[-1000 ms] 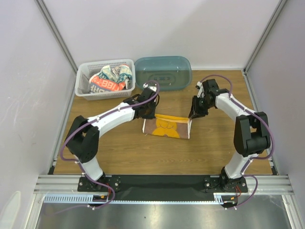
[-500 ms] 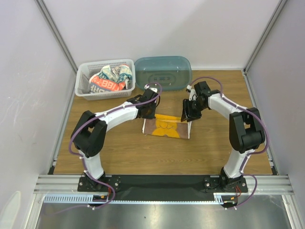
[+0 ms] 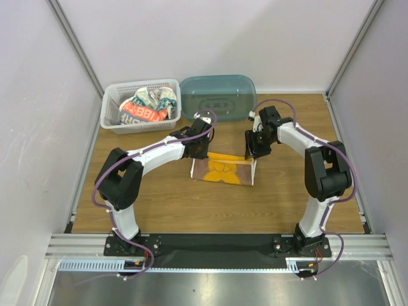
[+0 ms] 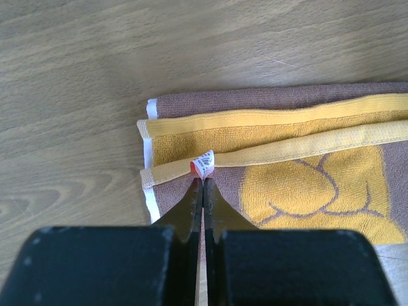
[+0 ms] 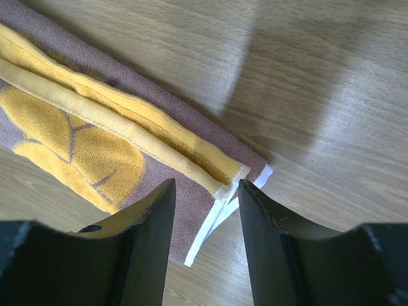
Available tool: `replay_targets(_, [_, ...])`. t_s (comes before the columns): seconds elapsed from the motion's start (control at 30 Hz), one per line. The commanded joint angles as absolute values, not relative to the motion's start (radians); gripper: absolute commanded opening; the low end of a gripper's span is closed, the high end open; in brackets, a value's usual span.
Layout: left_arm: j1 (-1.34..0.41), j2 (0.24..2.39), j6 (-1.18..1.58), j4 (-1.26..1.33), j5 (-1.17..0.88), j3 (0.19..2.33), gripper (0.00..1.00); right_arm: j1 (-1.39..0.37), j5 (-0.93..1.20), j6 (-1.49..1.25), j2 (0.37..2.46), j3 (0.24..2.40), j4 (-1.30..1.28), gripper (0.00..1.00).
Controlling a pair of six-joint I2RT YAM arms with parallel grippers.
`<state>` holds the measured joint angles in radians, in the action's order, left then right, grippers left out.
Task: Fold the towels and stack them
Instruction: Fold the towel
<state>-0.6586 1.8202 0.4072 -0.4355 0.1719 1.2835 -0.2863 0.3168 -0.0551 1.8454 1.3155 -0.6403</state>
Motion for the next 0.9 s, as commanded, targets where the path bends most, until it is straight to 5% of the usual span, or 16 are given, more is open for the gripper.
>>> replay_targets(0.0, [-0.650, 1.815, 0.380, -0.423, 0.166, 1.315, 0.00, -0.288, 0.345, -0.028, 1.859, 1.345, -0.630, 0.48])
replay_targets(0.5, [-0.643, 1.812, 0.377, -0.431, 0.166, 1.315, 0.00, -0.301, 0.370, -0.012, 1.904, 1.318, -0.620, 0.43])
replay_targets(0.87, [-0.637, 1.807, 0.374, -0.433, 0.169, 1.335, 0.00, -0.302, 0.341, -0.003, 1.862, 1.324, -0.664, 0.00])
